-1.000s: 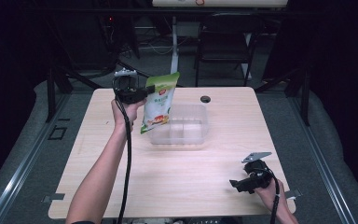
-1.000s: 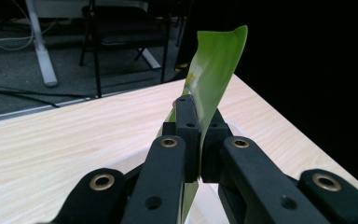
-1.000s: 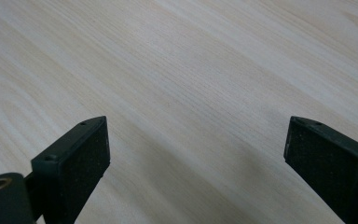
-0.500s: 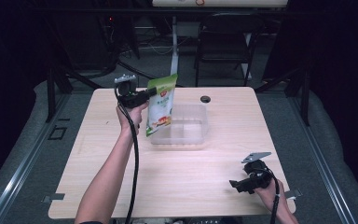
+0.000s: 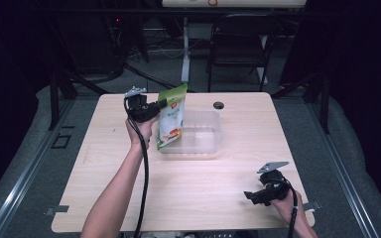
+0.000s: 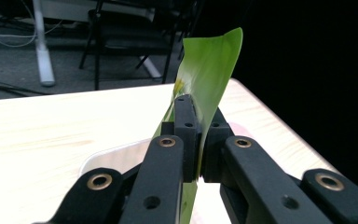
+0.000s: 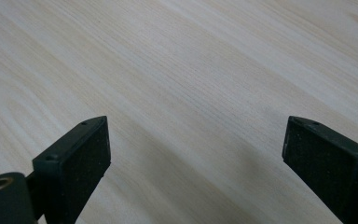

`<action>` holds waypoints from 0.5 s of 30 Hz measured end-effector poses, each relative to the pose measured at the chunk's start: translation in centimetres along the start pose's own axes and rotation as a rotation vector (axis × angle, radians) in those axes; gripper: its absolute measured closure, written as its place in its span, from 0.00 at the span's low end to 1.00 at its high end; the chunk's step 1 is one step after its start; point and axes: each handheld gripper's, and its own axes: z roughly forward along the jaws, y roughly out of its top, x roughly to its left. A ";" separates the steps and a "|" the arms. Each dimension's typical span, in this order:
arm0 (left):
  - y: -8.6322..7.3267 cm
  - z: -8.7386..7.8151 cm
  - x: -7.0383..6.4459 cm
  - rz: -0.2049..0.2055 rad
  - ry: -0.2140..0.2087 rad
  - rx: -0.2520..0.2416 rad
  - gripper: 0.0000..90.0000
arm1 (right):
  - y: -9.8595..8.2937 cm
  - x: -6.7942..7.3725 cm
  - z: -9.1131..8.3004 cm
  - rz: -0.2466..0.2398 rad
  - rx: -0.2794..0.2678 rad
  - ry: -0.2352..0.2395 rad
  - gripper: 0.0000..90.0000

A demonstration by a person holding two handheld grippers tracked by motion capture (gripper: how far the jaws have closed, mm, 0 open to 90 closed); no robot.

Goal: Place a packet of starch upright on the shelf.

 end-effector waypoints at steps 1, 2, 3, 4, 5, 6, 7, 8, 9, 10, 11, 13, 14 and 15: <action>0.1 0.0 -0.1 0.020 0.017 0.011 0.97 | 0.0 0.0 0.0 0.000 0.000 0.000 0.08; 0.3 0.1 -0.3 0.042 0.026 0.031 0.96 | 0.0 0.0 0.0 -0.001 0.003 0.002 0.08; 0.5 0.1 -0.3 0.061 0.034 0.032 0.95 | 0.0 0.0 0.0 -0.002 0.003 0.003 0.08; 0.7 0.2 -0.4 0.072 0.036 0.044 0.94 | 0.0 0.0 0.0 0.000 0.001 0.002 0.08; 0.8 0.2 -0.4 0.085 0.039 0.050 0.92 | 0.0 0.0 0.0 -0.003 0.004 0.002 0.08; 1.0 0.2 -0.4 0.092 0.042 0.051 0.91 | 0.0 0.0 0.0 -0.007 0.009 0.004 0.08; 1.2 0.3 -0.3 0.096 0.038 0.061 0.89 | 0.0 0.0 0.1 -0.007 0.007 0.004 0.08; 1.4 0.3 -0.2 0.096 0.037 0.071 0.86 | 0.0 0.0 0.1 -0.005 0.006 0.004 0.08; 1.6 0.4 -0.1 0.095 0.034 0.086 0.79 | 0.0 0.0 0.1 -0.011 0.009 0.008 0.08; 1.8 0.6 0.0 0.097 0.029 0.109 0.74 | 0.0 0.0 0.1 -0.016 0.014 0.000 0.08; 2.0 0.8 0.1 0.099 0.030 0.131 0.71 | 0.1 0.0 0.1 -0.016 0.015 0.001 0.08; 2.3 1.3 0.3 0.108 0.030 0.172 0.62 | 0.0 0.0 0.1 -0.014 0.015 0.008 0.08; 2.4 1.6 0.3 0.111 0.039 0.186 0.59 | 0.0 0.0 0.1 -0.011 0.012 0.009 0.08; 2.5 1.8 0.3 0.115 0.031 0.207 0.56 | 0.0 0.0 0.1 -0.011 0.012 0.010 0.08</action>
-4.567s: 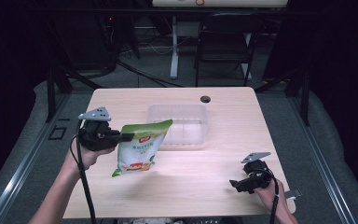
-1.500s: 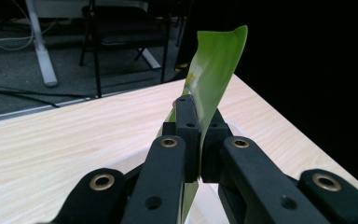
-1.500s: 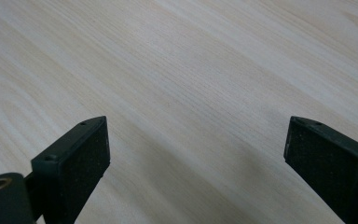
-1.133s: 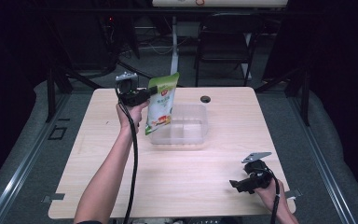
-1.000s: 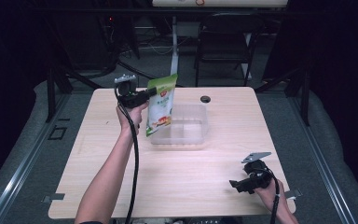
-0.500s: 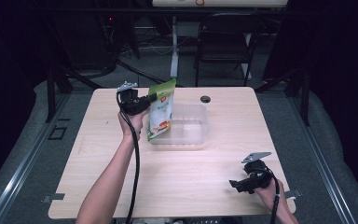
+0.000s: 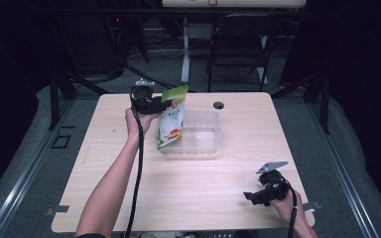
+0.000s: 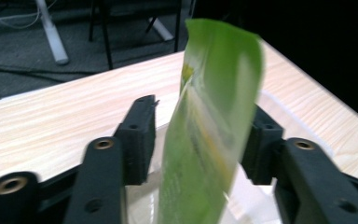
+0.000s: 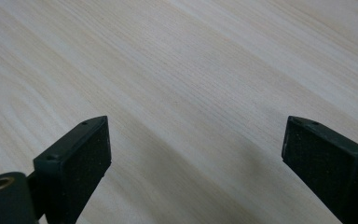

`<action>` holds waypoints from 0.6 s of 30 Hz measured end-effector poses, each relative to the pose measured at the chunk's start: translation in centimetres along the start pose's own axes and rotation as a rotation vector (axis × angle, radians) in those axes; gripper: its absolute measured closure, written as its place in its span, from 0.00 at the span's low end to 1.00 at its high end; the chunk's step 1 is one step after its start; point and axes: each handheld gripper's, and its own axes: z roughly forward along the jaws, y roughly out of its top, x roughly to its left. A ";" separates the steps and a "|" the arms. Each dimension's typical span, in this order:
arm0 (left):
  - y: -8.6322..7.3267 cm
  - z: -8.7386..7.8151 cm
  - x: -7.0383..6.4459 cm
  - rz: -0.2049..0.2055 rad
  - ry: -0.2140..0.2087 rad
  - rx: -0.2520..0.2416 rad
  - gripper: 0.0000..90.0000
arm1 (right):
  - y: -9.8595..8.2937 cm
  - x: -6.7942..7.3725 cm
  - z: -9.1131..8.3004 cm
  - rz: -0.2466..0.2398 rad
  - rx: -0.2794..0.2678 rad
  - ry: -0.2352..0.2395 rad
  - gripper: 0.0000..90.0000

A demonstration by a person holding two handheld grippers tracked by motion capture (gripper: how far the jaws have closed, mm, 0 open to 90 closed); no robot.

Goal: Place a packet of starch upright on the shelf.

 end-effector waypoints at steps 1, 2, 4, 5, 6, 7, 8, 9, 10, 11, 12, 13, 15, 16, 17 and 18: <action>0.1 0.3 0.1 -0.002 -0.006 0.012 0.54 | 0.0 0.0 0.0 0.000 0.001 -0.001 0.08; 0.3 0.5 0.1 -0.011 0.000 0.017 0.52 | 0.0 0.0 0.0 0.001 -0.001 0.000 0.08; 0.5 1.0 0.1 0.000 0.007 0.034 0.51 | 0.0 0.0 0.0 0.001 0.000 0.004 0.08; 0.6 1.3 0.0 0.004 0.023 0.050 0.51 | 0.0 0.0 0.0 0.000 0.002 0.008 0.08; 0.6 1.6 0.0 0.009 0.029 0.059 0.52 | 0.0 0.1 0.0 0.002 0.003 0.005 0.09; 0.6 1.8 0.0 0.012 0.025 0.068 0.54 | 0.0 0.0 0.0 0.001 0.005 0.007 0.09; 0.6 2.0 -0.1 0.015 0.028 0.070 0.56 | 0.0 0.0 0.0 0.000 0.009 0.009 0.09; 0.6 2.2 -0.2 0.024 0.028 0.071 0.61 | 0.0 0.0 0.0 -0.001 0.011 0.012 0.09; 0.6 2.2 -0.3 0.026 0.024 0.063 0.66 | 0.0 0.0 0.0 -0.001 0.009 0.008 0.09; 0.6 2.3 -0.4 0.034 0.011 0.058 0.71 | 0.0 0.1 0.0 -0.001 0.007 0.005 0.09; 0.7 2.4 -0.5 0.041 0.011 0.064 0.77 | 0.0 0.1 0.0 -0.003 0.009 0.010 0.09; 0.7 2.5 -0.7 0.057 0.023 0.072 0.79 | 0.0 0.1 0.0 -0.004 0.008 0.011 0.09; 0.8 2.7 -1.1 0.081 0.039 0.088 0.86 | 0.0 0.1 -0.1 -0.009 0.010 0.010 0.09; 0.8 2.8 -1.2 0.090 0.052 0.084 0.90 | 0.0 0.1 -0.1 -0.008 0.008 0.011 0.09; 0.8 2.8 -1.4 0.096 0.060 0.088 0.93 | 0.0 0.1 -0.1 -0.009 0.009 0.011 0.09; 0.8 2.8 -1.4 0.095 0.055 0.086 0.96 | 0.0 0.1 -0.1 -0.009 0.009 0.011 0.09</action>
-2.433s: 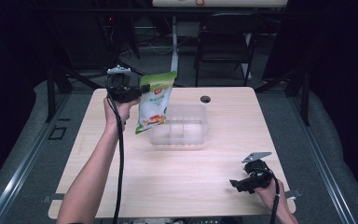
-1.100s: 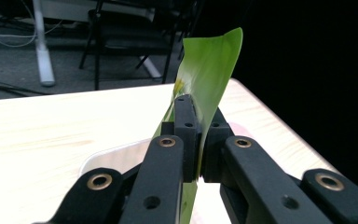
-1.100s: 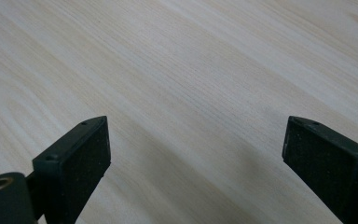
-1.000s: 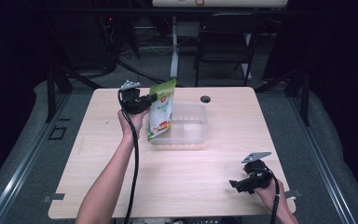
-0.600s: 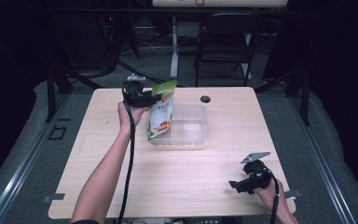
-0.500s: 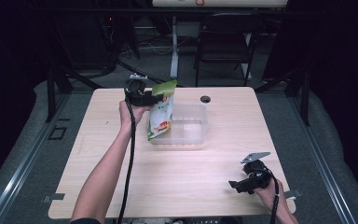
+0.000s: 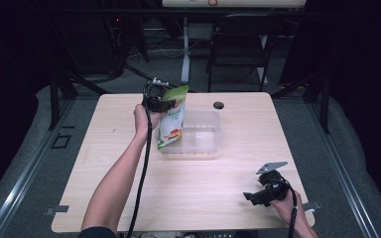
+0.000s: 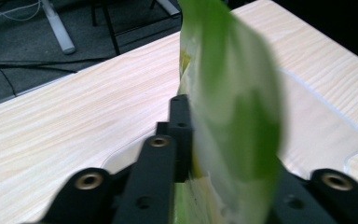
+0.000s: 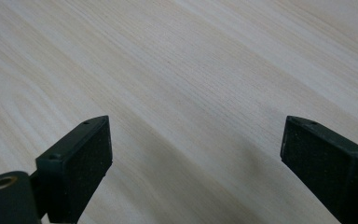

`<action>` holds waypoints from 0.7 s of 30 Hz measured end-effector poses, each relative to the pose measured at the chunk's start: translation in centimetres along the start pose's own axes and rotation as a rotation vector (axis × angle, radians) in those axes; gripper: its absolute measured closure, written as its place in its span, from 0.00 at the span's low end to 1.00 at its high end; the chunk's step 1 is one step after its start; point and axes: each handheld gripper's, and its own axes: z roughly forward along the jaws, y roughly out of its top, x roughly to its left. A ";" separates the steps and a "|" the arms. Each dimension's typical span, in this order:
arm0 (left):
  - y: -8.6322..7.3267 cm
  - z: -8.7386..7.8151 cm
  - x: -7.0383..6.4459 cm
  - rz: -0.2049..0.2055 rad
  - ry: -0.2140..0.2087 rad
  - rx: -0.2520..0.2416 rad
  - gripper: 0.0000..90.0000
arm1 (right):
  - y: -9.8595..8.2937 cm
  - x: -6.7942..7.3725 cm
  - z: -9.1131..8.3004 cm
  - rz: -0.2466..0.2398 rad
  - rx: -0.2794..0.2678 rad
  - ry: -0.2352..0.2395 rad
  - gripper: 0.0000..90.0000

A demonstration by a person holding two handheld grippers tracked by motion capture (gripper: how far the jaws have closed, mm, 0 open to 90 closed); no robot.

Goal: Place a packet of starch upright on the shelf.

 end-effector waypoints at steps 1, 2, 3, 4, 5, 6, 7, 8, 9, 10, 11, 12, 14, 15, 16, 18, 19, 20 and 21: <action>0.0 0.0 0.0 0.001 0.001 -0.001 0.97 | 0.0 0.0 0.0 -0.001 -0.002 -0.001 0.09; 0.0 -0.1 -0.1 0.002 -0.003 -0.001 0.99 | 0.0 0.0 0.0 0.001 -0.006 -0.004 0.09; -0.1 -0.1 -0.1 -0.004 -0.007 -0.010 0.99 | 0.0 0.0 0.0 0.001 -0.006 -0.005 0.09; -0.1 -0.2 -0.1 -0.007 -0.009 -0.015 1.00 | 0.0 0.0 0.0 0.001 -0.006 -0.005 0.09; -0.2 -0.3 -0.2 -0.002 -0.009 -0.020 1.00 | 0.0 0.0 0.0 0.002 -0.006 -0.004 0.09; -0.2 -0.4 -0.2 -0.004 -0.008 -0.029 1.00 | 0.0 0.0 0.0 -0.001 -0.003 -0.002 0.09; -0.3 -0.5 -0.3 -0.005 -0.016 -0.036 1.00 | 0.0 0.0 0.0 0.000 -0.002 -0.001 0.09; -0.3 -0.6 -0.4 -0.006 -0.015 -0.044 1.00 | 0.0 0.0 0.0 0.000 -0.002 -0.001 0.09; -0.4 -0.8 -0.4 -0.010 -0.023 -0.050 1.00 | 0.0 0.0 0.0 -0.002 -0.006 -0.002 0.09; -0.4 -0.9 -0.5 -0.009 -0.023 -0.060 1.00 | 0.0 -0.1 0.0 -0.005 -0.003 -0.004 0.09; -0.4 -1.1 -0.6 -0.011 -0.026 -0.072 1.00 | 0.0 -0.1 0.0 -0.005 -0.004 -0.004 0.09; -0.5 -1.3 -0.6 -0.012 -0.031 -0.079 1.00 | 0.0 -0.1 0.0 -0.004 -0.005 -0.003 0.09; -0.6 -1.6 -0.7 -0.012 -0.027 -0.100 1.00 | 0.0 -0.1 0.0 -0.001 -0.011 -0.006 0.09; -0.7 -1.7 -0.8 -0.013 -0.030 -0.110 1.00 | 0.0 -0.2 0.0 -0.002 -0.007 -0.011 0.09; -0.8 -1.8 -0.8 -0.017 -0.029 -0.125 1.00 | 0.0 -0.3 0.1 0.003 -0.011 -0.003 0.09; -1.0 -1.9 -0.7 -0.034 -0.038 -0.146 1.00 | 0.1 -0.4 0.2 0.003 -0.015 0.000 0.10; -1.2 -2.0 -0.7 -0.030 -0.033 -0.154 1.00 | 0.2 -0.4 0.2 0.001 -0.011 -0.002 0.10; -1.3 -2.0 -0.7 -0.031 -0.022 -0.165 1.00 | 0.2 -0.4 0.3 0.002 -0.012 -0.002 0.10; -1.4 -2.1 -0.6 -0.034 -0.024 -0.175 1.00 | 0.3 -0.4 0.4 0.006 -0.017 0.009 0.10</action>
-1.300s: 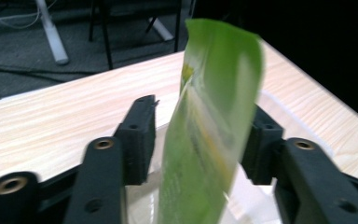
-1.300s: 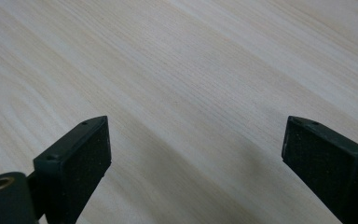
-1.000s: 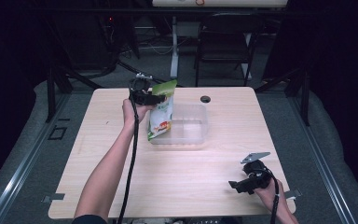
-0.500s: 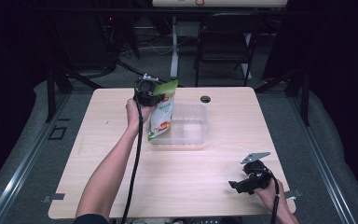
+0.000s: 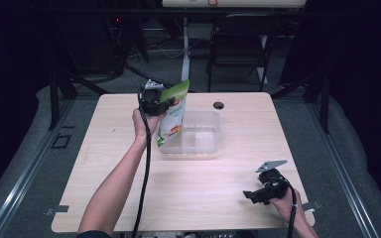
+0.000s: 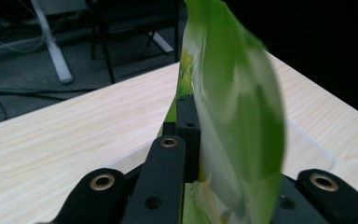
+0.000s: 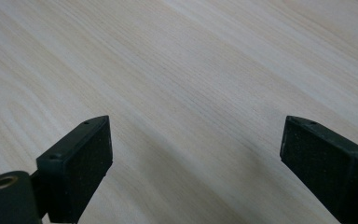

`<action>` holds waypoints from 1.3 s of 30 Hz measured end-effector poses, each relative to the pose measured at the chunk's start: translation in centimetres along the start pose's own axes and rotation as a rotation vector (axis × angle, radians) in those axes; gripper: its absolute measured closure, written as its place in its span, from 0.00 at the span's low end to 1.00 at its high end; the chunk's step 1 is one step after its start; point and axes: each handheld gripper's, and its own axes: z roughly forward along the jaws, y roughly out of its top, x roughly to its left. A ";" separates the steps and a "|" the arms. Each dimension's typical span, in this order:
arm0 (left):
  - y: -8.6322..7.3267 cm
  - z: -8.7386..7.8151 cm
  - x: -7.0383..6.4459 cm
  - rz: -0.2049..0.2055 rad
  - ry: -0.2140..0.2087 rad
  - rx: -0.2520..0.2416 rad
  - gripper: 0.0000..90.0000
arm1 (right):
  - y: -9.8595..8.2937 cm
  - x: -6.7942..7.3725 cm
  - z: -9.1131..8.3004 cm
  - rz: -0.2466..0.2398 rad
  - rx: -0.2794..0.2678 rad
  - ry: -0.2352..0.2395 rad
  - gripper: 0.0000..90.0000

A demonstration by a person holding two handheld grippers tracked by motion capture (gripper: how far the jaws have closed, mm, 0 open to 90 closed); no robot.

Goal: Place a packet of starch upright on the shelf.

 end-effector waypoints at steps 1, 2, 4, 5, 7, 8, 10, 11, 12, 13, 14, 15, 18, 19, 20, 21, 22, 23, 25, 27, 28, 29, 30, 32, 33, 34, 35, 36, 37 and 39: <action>-0.1 -0.1 0.1 -0.003 0.006 -0.010 1.00 | 0.0 0.0 0.0 -0.003 0.001 0.001 0.10; -0.3 -0.1 0.2 -0.008 0.011 -0.020 1.00 | 0.1 0.1 0.0 -0.010 0.006 -0.002 0.10; -0.4 -0.2 0.3 -0.019 0.013 -0.030 1.00 | 0.2 0.2 -0.1 -0.011 -0.006 0.002 0.10; -0.5 -0.1 0.3 -0.020 0.014 -0.034 1.00 | 0.2 0.3 -0.1 -0.014 -0.007 0.001 0.10; -0.7 -0.1 0.3 -0.023 0.014 -0.054 1.00 | 0.2 0.4 -0.2 -0.021 0.000 -0.003 0.10; -0.7 -0.1 0.3 -0.023 0.014 -0.062 1.00 | 0.1 0.4 -0.2 -0.022 -0.002 0.000 0.10; -0.9 -0.1 0.3 -0.027 0.014 -0.076 1.00 | 0.0 0.4 -0.3 -0.013 -0.003 -0.003 0.10; -1.0 0.0 0.3 -0.028 0.014 -0.086 1.00 | 0.0 0.4 -0.4 -0.012 -0.002 -0.010 0.10; -1.2 0.0 0.3 -0.023 0.017 -0.088 1.00 | 0.0 0.3 -0.4 -0.010 -0.005 -0.006 0.10; -1.3 0.0 0.3 -0.022 0.014 -0.094 1.00 | 0.0 0.3 -0.4 -0.009 -0.005 -0.007 0.10; -1.5 0.0 0.3 -0.023 0.014 -0.102 1.00 | -0.1 0.3 -0.3 -0.005 -0.009 -0.008 0.10; -1.6 0.0 0.4 -0.026 0.015 -0.111 1.00 | -0.1 0.3 -0.3 -0.005 -0.007 -0.010 0.10; -2.1 -0.1 0.6 -0.036 0.009 -0.126 1.00 | -0.1 0.3 -0.3 -0.011 0.001 -0.008 0.10; -2.3 -0.1 0.7 -0.037 0.002 -0.129 1.00 | -0.1 0.3 -0.3 -0.010 0.002 -0.008 0.10; -2.5 -0.1 0.7 -0.043 0.001 -0.139 1.00 | -0.1 0.3 -0.3 -0.009 0.002 -0.006 0.10; -2.6 -0.2 0.7 -0.044 0.005 -0.139 1.00 | -0.1 0.3 -0.3 -0.007 0.001 -0.003 0.10; -2.8 -0.2 0.8 -0.046 -0.002 -0.143 1.00 | -0.1 0.3 -0.3 -0.007 0.002 -0.003 0.10; -3.0 -0.2 0.8 -0.049 -0.004 -0.155 1.00 | -0.1 0.3 -0.3 -0.009 0.003 -0.006 0.10; -3.4 -0.3 1.0 -0.057 -0.001 -0.154 1.00 | 0.0 0.3 -0.3 -0.012 0.004 -0.005 0.10; -3.8 -0.4 1.1 -0.072 0.001 -0.162 1.00 | 0.0 0.3 -0.4 -0.013 0.005 -0.009 0.10; -4.0 -0.4 1.2 -0.084 -0.006 -0.170 1.00 | 0.0 0.4 -0.4 -0.014 0.006 -0.009 0.10; -4.1 -0.4 1.3 -0.101 -0.010 -0.169 1.00 | -0.1 0.4 -0.4 -0.010 0.002 -0.011 0.10; -4.3 -0.4 1.4 -0.107 0.004 -0.173 1.00 | -0.1 0.4 -0.4 -0.007 -0.001 -0.009 0.10; -4.5 -0.4 1.5 -0.129 0.008 -0.181 1.00 | -0.1 0.4 -0.4 -0.005 -0.002 -0.011 0.10; -4.6 -0.4 1.5 -0.132 0.017 -0.181 1.00 | -0.2 0.4 -0.5 -0.007 0.000 -0.010 0.10; -4.6 -0.3 1.6 -0.130 0.016 -0.182 1.00 | -0.2 0.4 -0.5 -0.007 0.002 -0.012 0.10; -4.7 -0.4 1.6 -0.128 0.014 -0.175 1.00 | -0.2 0.4 -0.6 -0.003 -0.004 -0.017 0.10; -4.7 -0.4 1.6 -0.125 0.024 -0.172 1.00 | -0.2 0.4 -0.6 -0.003 -0.003 -0.021 0.10; -4.7 -0.4 1.7 -0.129 0.021 -0.169 1.00 | -0.3 0.4 -0.6 -0.001 -0.002 -0.024 0.10; -4.7 -0.4 1.8 -0.133 0.026 -0.160 1.00 | -0.3 0.4 -0.6 -0.001 0.001 -0.023 0.10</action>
